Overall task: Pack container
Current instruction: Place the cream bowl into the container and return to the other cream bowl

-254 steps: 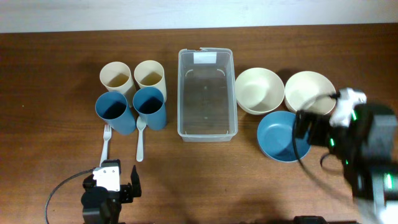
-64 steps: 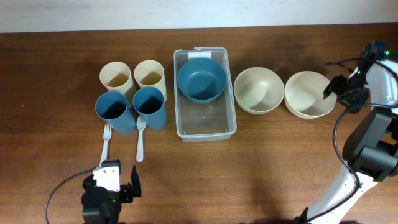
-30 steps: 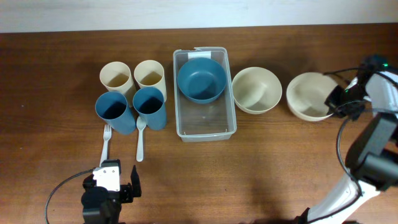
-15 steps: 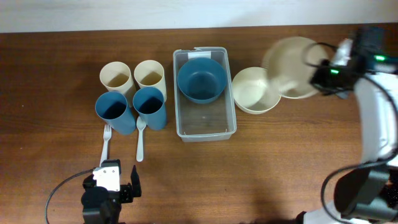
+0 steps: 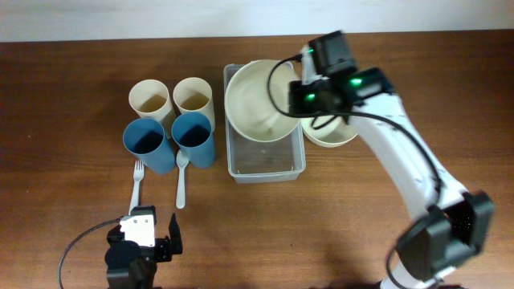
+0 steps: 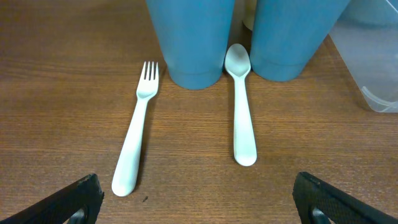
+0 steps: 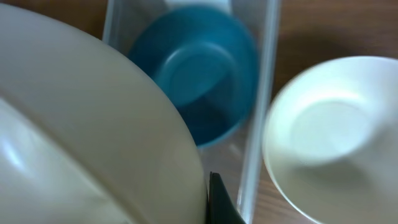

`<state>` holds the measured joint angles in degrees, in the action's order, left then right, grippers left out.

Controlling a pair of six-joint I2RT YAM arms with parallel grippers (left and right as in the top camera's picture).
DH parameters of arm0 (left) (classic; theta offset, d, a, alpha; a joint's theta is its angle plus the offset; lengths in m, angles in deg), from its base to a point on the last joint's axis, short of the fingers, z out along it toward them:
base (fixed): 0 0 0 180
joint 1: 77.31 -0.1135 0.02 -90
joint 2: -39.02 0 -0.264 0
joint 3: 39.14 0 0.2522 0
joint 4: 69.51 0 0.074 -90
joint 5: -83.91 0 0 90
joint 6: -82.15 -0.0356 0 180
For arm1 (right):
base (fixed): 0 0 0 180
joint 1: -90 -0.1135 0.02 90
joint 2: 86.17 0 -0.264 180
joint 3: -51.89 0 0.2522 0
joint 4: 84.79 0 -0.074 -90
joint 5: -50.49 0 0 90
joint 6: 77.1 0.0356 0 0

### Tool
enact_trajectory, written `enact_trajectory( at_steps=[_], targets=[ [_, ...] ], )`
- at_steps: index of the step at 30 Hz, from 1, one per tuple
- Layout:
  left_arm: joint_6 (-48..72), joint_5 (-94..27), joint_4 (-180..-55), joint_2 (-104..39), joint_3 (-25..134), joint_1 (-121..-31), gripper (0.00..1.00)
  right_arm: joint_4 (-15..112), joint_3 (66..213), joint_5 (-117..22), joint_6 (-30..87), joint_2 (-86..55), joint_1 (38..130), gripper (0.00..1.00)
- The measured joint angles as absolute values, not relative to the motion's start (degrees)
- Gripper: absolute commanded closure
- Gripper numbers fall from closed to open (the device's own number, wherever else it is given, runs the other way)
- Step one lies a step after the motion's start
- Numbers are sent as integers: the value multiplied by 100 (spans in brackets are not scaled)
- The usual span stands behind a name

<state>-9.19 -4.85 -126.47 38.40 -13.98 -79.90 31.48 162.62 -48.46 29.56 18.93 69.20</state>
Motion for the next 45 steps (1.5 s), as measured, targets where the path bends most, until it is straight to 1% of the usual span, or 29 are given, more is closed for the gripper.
enact_trajectory(
  at_steps=[7,16,17,19,22,27,30,34,37,41,45],
  targets=[
    [-917,-485,-12647,3840,-1398,-7990,0,3882,16262,-4789,2961,2809,6833,96],
    [-919,-485,-12647,3840,-1398,-7990,1,4404,16262,-4793,3096,2953,6968,95],
    [-919,-485,-12647,3840,-1398,-7990,0,4415,16262,-4793,3098,2953,6979,89],
    [-917,-485,-12647,3840,-1398,-7990,0,4444,16262,-4798,3142,2953,6988,60],
    [-919,-485,-12647,3840,-1398,-7990,0,4420,16262,-4796,3151,2953,6988,56],
    [-917,-485,-12647,3840,-1398,-7990,0,3939,16400,-4866,3089,2953,6988,57],
    [-917,-485,-12647,3840,-1398,-7990,0,3552,16675,-4872,3054,2953,7006,62],
    [-917,-485,-12645,3840,-1398,-7990,0,2837,17191,-4907,3024,2949,7202,61],
    [-917,-485,-12647,3840,-1398,-7990,0,2387,17493,-4927,3020,2938,7508,61],
    [-919,-485,-12647,3840,-1398,-7990,0,1856,17676,-4929,3020,2872,8245,61],
    [-917,-485,-12647,3840,-1398,-7990,0,1709,17558,-4920,3020,2863,9014,55]
  ],
)
